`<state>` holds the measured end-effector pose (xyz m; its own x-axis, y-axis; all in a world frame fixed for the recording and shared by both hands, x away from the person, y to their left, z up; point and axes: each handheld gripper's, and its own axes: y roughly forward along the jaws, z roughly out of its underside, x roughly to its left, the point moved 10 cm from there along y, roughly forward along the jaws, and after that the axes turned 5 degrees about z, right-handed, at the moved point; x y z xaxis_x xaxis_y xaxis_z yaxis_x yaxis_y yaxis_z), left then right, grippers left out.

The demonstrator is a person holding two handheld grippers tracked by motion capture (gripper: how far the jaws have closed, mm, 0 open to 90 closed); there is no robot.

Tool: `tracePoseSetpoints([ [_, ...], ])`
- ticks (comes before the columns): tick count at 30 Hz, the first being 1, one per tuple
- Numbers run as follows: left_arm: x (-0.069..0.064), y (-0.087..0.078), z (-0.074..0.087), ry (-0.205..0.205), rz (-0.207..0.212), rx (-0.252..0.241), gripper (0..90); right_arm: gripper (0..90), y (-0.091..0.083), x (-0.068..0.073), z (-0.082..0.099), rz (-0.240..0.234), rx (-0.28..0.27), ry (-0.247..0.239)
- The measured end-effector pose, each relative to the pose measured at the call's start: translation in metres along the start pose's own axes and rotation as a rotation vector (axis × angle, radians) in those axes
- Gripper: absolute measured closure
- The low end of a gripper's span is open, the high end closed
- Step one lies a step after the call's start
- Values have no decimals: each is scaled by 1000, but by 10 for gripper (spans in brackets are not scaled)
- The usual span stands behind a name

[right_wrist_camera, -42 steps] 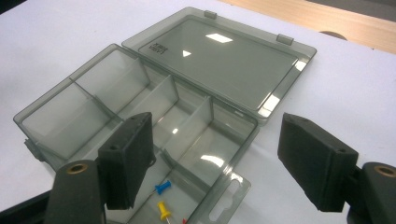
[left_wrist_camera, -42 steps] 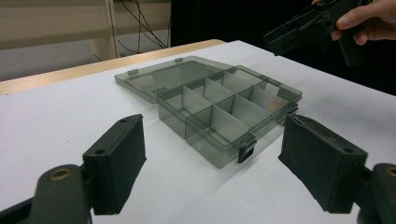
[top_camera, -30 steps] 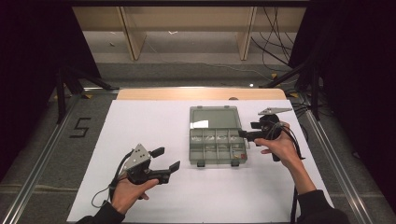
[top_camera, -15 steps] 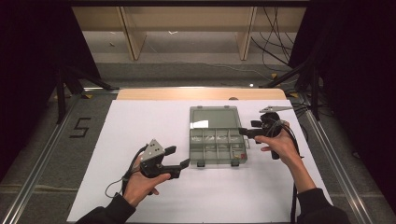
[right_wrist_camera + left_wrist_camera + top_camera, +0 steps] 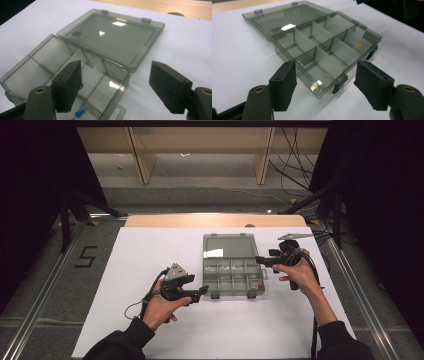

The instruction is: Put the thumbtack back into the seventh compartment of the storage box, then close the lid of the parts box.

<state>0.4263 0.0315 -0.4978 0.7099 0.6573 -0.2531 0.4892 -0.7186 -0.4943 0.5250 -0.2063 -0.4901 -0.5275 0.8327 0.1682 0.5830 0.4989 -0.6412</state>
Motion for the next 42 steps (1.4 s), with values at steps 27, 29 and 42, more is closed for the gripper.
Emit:
tracePoseSetpoints([
  [27, 20, 31, 14, -74, -25, 175, 517, 262, 14, -5, -16, 17, 22, 29],
  [29, 22, 33, 16, -85, -25, 182, 527, 263, 18, -7, -19, 6, 11, 41],
  [42, 22, 36, 20, -109, -19, 214, 624, 266, 48, -14, -25, 26, 85, 109],
])
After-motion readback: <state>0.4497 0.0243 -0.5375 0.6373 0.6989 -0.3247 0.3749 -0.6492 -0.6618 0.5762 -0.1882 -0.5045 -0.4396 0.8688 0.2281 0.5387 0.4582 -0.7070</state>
